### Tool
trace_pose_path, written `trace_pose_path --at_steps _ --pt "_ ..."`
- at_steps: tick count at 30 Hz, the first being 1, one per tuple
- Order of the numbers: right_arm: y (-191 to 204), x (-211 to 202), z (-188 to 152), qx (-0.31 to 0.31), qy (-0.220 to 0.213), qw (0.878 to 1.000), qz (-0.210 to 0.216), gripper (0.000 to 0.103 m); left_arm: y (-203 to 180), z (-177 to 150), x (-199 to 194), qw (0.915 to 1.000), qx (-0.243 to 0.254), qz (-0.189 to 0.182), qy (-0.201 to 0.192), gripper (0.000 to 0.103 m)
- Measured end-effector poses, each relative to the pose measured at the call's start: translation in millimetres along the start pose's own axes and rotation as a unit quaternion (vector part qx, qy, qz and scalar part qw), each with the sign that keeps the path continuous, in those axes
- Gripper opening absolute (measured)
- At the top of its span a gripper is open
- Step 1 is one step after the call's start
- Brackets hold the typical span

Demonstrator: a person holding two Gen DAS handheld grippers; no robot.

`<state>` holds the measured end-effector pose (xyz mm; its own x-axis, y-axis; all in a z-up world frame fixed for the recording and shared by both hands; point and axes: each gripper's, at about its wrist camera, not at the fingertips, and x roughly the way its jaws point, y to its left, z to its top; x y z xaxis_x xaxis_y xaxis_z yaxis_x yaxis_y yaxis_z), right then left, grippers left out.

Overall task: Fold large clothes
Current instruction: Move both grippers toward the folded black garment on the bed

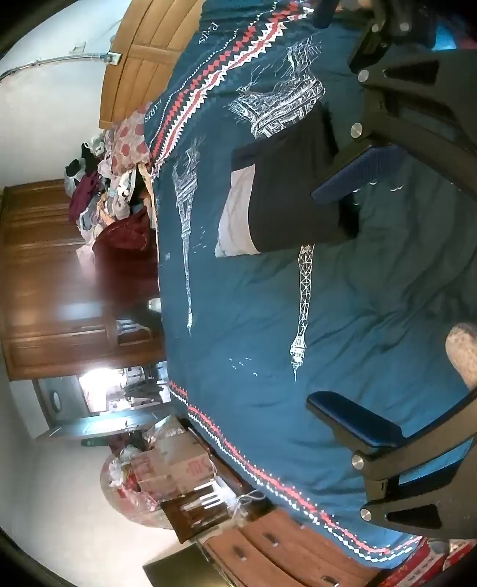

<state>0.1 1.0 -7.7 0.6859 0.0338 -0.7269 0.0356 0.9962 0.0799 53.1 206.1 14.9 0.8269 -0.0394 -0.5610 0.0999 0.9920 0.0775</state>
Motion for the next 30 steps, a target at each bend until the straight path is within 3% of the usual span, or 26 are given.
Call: trace_pose_path --at_steps 10,18,25,30 --pt "2 16 -5 -0.004 0.031 1.000 0.005 0.103 -8 -9 11 0.9998 0.002 -0.012 0.014 0.103" --pt "-36 32 -14 0.002 0.055 0.997 -0.046 0.103 -51 -13 43 0.9972 0.031 -0.042 0.053 0.103" --pt "-94 53 2 0.002 0.058 0.996 -0.072 0.103 -139 5 85 0.9923 0.077 -0.072 0.065 0.103" --pt "-159 79 23 0.010 0.064 0.993 -0.096 0.103 -219 15 126 0.9851 0.109 -0.109 0.075 0.103"
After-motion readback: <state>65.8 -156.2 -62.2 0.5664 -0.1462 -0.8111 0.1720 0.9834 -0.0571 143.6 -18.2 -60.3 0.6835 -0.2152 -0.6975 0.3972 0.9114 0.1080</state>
